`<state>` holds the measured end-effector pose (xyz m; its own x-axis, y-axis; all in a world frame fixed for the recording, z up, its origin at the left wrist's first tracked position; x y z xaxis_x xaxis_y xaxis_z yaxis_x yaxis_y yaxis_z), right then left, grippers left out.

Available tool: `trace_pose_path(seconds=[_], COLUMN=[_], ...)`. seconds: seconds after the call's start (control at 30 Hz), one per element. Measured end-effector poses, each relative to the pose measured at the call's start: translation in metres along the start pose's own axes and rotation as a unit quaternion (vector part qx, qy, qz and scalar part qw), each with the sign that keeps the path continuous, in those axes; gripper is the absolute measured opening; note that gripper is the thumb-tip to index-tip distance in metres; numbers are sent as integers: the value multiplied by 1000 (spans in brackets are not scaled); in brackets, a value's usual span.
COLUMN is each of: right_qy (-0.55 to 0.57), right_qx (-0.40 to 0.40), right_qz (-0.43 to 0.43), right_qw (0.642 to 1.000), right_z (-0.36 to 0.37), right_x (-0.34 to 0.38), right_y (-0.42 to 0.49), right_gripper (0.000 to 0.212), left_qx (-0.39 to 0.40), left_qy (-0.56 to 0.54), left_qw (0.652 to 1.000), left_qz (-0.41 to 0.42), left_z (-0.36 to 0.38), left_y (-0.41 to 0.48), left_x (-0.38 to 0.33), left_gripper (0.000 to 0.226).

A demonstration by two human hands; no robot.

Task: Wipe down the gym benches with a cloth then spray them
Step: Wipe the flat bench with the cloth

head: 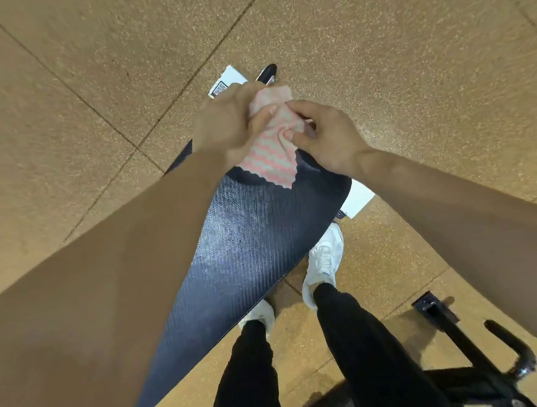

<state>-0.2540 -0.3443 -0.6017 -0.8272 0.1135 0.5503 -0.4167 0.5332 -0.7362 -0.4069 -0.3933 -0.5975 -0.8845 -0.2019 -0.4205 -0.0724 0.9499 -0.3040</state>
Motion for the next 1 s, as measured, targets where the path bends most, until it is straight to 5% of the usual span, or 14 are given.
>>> trace_pose_path(seconds=[0.3, 0.57, 1.0], right_qy=[-160, -217, -450], right_qx=[22, 34, 12], right_qz=[-99, -79, -153], right_qw=[982, 972, 880], right_z=[14, 36, 136], right_x=[39, 71, 136], right_y=[14, 19, 3], right_gripper=[71, 77, 46], left_qx=[-58, -91, -67], left_qy=[-40, -37, -53], left_qw=[997, 992, 985], left_qz=[-44, -84, -152], left_z=[-6, -13, 4], left_y=[-28, -74, -199], left_x=[24, 51, 117], left_gripper=[48, 49, 49])
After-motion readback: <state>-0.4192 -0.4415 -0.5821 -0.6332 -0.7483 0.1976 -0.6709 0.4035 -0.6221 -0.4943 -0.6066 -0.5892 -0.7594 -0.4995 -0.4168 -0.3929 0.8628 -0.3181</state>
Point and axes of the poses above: each hand's wrist, its own y-axis towards the middle knuckle, its own z-axis out of the palm, x = y × z, the point moved 10 cm from there along y, towards the middle knuckle, and after that the axes turned 14 degrees about z, right-handed, at the moved point
